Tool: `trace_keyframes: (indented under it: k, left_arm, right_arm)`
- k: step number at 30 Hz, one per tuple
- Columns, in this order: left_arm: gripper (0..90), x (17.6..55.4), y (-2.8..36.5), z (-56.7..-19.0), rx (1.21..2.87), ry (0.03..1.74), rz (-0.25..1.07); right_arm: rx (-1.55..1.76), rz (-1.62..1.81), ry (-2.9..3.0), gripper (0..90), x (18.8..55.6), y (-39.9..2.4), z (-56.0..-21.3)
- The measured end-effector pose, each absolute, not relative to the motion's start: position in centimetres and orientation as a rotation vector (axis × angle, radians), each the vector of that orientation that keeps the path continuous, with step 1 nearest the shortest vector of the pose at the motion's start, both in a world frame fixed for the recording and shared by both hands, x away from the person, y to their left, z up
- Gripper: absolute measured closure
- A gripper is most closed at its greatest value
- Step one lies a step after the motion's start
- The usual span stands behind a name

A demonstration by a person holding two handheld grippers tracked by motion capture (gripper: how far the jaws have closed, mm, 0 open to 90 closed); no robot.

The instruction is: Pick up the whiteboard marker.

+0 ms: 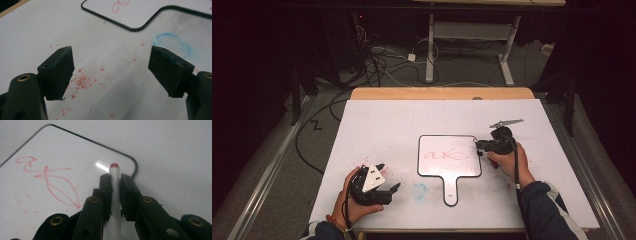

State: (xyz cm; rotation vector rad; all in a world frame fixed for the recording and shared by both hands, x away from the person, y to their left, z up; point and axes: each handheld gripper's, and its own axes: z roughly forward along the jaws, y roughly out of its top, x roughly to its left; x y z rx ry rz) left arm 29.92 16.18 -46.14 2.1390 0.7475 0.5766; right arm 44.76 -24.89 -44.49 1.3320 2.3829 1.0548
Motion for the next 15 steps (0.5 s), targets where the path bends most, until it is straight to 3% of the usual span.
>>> trace_keyframes:
  k: [7, 15]
  left_arm:
    - [22.0, 31.6, 13.9, -44.6, 2.003, 0.759, 0.427]
    - [24.1, 33.5, 8.8, -43.3, 1.936, 0.700, 0.295]
  right_arm:
    - [1.169, 1.238, 2.320, 81.3, 42.4, -23.7, -42.0]
    - [0.995, 1.410, 2.269, 81.3, 39.4, -20.5, -40.7]
